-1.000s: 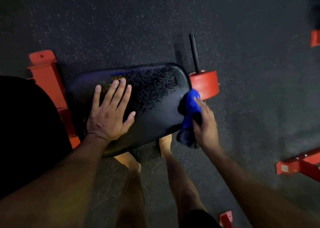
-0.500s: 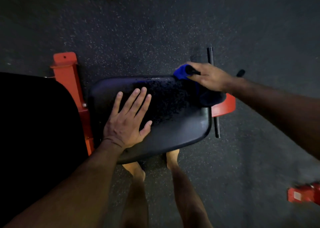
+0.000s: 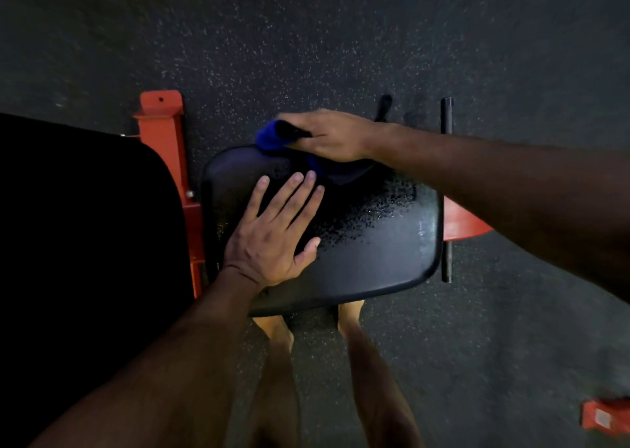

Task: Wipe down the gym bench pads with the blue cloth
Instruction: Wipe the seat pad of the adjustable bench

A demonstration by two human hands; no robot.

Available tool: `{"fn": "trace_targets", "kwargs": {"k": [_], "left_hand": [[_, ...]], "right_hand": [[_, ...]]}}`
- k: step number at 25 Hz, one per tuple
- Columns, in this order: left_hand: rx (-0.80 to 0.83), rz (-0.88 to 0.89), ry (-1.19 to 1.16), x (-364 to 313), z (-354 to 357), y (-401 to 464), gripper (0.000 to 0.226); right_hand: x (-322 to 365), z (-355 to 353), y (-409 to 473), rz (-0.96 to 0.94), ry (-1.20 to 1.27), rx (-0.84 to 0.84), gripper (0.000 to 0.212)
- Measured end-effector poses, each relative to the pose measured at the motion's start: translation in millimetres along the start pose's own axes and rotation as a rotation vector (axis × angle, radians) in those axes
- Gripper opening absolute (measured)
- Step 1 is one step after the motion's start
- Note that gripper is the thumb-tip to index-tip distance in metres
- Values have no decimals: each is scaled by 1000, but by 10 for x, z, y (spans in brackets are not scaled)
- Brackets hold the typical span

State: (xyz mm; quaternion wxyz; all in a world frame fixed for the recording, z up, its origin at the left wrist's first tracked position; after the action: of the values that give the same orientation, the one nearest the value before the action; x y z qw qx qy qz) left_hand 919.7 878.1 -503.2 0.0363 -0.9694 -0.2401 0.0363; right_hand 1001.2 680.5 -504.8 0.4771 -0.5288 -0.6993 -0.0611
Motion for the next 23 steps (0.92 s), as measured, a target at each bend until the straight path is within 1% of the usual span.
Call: {"fn": "trace_targets", "kwargs": {"k": [4,7,9,10,12,14,16,17,18,20,22,23], "left_hand": [[-16,-9,-24,-6,4,-1,78],[-43,-13,-47,-6,22,-7,76],[-45,-18,-65,-1,21,-5,76],[-45,-20,-73,8,18,-9,76],[-52,-19,-75,9,23,-10,76],[-57,-10,-80,9,12,-11,73],[-65,-8,-93,12,18,-3,72],[-58,-12,-98,5,12,1,73],[-50,-17,-97,4,4,2,74],[-44,-29,-96,1,12,-4,76],[-39,-25,-96,5,25,-7,76],[-39,-25,-94,10,26,-2,76]], "right_hand": [[-470,-178,-913,148,-135,-1,57],[-696,-265,-1296,239,-159,50,56],[-657,-238,-1114,257,-174,62,51],[-553,-190,-903,229,-182,62,49],[-233,-84,-367,104,-205,31,45],[56,25,80,33,-167,34,42],[126,10,132,4,-110,28,40],[51,-15,-15,19,-109,22,44],[-62,-61,-245,63,-143,20,51],[-310,-229,-895,243,-210,30,62],[-472,-371,-1423,404,-193,27,60],[-538,-366,-1541,439,-174,21,53]]}}
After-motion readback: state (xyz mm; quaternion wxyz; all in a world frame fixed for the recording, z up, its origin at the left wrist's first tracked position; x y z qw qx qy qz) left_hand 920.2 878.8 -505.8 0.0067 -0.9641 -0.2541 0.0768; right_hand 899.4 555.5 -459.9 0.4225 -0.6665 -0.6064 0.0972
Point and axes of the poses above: each hand's wrist, its own y-axis towards the middle knuckle, its own z-axis out of the palm, x = y × z, the point moved 3 cm from there along y, towards the middle knuckle, and after that the axes turned 1 degree about -z, right-handed, at the moved point
